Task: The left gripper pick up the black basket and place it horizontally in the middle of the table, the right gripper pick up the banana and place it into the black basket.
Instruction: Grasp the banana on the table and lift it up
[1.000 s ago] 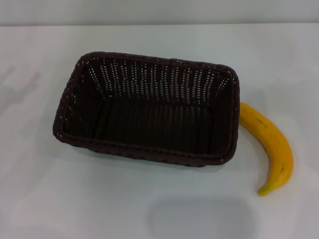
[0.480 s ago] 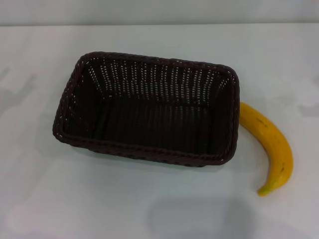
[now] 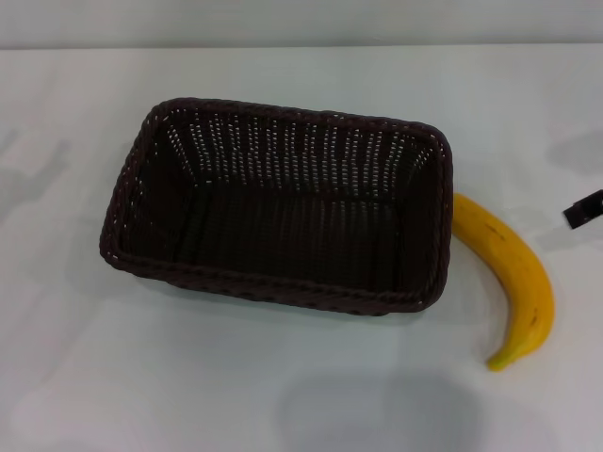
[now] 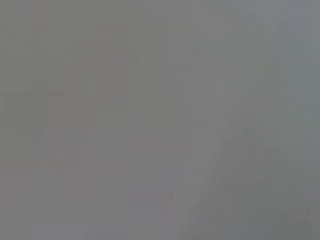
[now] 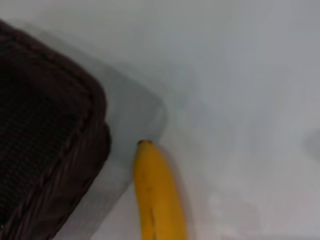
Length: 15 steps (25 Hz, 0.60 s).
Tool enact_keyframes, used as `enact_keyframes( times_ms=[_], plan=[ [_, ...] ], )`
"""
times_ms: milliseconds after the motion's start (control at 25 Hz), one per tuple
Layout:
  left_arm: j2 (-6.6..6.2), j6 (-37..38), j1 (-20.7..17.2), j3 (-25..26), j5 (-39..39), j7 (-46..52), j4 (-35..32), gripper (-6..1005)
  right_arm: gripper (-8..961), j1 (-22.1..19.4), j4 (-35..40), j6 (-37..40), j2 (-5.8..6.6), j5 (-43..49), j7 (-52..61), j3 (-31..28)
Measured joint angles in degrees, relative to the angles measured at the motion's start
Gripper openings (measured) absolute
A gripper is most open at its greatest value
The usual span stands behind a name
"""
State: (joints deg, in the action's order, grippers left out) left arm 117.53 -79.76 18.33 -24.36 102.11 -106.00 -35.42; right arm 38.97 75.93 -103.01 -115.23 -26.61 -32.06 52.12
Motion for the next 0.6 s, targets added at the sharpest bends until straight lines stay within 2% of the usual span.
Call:
enact_keyframes(
  times_ms=[360,600],
  plan=[
    [-0.42,0.1,-0.2,0.0,-0.2,0.0,0.1,894,860,0.9,-0.3,2.6,-0.24,-1.7,8.8,13.4],
    [-0.61,-0.3,-0.4,0.0,-0.1,-0.4,-0.1,894,853,1.2,-0.5,4.5,-0.48,-2.1,13.4,19.6]
  ],
)
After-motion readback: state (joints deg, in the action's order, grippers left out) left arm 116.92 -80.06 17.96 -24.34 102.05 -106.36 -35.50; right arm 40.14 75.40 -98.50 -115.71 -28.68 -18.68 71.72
